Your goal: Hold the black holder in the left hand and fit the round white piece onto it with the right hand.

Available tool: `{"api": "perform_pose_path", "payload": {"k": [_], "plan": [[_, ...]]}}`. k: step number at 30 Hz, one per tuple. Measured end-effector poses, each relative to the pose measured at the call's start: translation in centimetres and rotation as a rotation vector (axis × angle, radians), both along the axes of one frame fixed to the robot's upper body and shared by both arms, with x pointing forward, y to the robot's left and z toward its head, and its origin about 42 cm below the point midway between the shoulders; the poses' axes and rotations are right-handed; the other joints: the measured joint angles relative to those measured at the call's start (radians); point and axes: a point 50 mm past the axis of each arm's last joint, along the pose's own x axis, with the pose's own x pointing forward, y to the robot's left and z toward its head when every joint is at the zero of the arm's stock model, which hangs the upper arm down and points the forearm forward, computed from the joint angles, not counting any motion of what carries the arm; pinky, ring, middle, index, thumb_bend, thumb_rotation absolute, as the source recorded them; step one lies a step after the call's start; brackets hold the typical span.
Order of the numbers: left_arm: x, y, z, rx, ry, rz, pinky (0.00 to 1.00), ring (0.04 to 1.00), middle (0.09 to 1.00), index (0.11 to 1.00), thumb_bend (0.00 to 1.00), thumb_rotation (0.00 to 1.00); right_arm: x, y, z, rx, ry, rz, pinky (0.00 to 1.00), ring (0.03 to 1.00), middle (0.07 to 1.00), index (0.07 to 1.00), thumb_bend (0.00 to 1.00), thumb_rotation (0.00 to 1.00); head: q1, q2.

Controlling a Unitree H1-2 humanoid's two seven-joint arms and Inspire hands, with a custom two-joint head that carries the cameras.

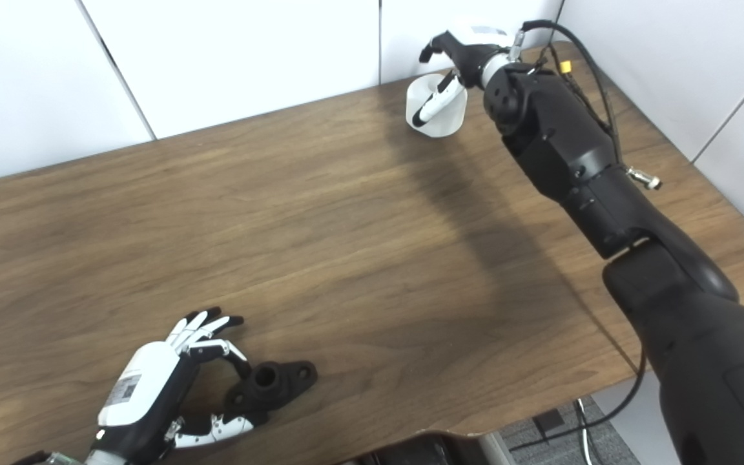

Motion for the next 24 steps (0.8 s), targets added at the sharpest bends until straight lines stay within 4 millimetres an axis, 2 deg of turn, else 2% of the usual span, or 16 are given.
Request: {"api": "perform_pose_path", "payload": {"k": [6, 24], "plan": [[0.00, 0.01, 0.00, 0.000, 0.000, 0.000, 0.97, 0.970, 0.883, 0.493, 0.51, 0.06, -0.06, 0.25, -0.51, -0.046, 0.067, -0.012, 0.95, 1.000, 0.970, 0.849, 0.99, 0.44, -0.002, 0.002], [0.00, 0.04, 0.00, -0.002, 0.001, 0.000, 0.98, 0.975, 0.882, 0.493, 0.51, 0.06, -0.03, -0.43, -0.51, -0.083, 0.088, -0.048, 0.95, 1.000, 0.969, 0.845, 0.98, 0.44, -0.008, 0.003]]}}
